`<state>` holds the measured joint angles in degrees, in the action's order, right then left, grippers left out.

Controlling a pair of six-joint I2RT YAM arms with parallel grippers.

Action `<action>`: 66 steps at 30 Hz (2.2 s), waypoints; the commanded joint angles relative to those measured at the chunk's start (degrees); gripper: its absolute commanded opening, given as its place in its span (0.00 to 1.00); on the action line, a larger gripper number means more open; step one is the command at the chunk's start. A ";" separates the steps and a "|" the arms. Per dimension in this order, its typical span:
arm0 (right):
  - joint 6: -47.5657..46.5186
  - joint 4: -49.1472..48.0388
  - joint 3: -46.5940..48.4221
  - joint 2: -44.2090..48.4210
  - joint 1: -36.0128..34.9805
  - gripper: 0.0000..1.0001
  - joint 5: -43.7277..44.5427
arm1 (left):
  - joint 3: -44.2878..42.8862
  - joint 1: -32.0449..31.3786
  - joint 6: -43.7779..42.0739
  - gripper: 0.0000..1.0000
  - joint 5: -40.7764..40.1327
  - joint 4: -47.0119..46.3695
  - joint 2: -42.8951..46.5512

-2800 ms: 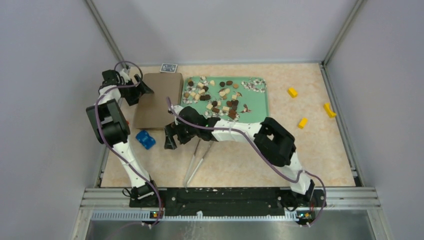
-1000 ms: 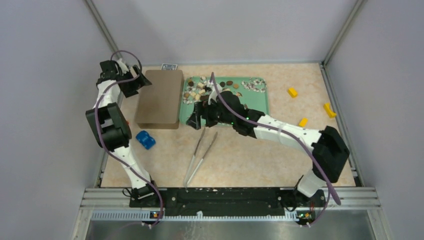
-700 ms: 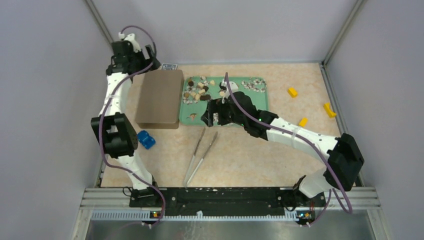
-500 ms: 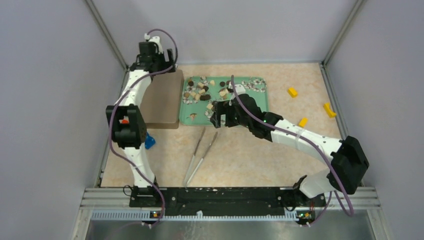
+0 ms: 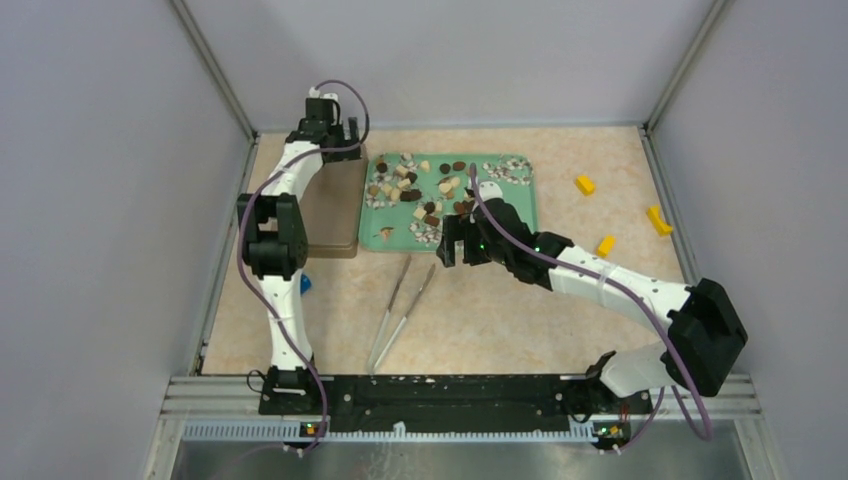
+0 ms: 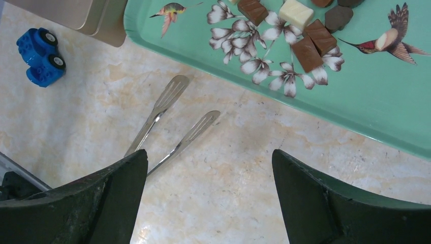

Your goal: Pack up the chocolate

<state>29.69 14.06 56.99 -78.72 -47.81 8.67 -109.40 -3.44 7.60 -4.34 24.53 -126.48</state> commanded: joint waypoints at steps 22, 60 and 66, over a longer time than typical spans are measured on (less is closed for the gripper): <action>0.12 -1.00 -0.02 -0.80 0.73 0.90 0.87 | -2.60 10.56 6.68 0.97 12.13 3.86 -1.30; 4.71 -1.55 -7.41 8.34 0.71 0.89 -1.63 | 15.96 -2.71 3.46 0.99 -7.51 5.97 25.37; 4.84 0.68 -7.25 9.57 0.70 0.89 -0.64 | -3.83 -0.52 5.64 0.99 -8.59 8.02 7.08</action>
<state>34.04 13.85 49.12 -71.96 -47.55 7.22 -103.46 -5.63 11.99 -11.73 33.43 -108.88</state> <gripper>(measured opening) 0.890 0.987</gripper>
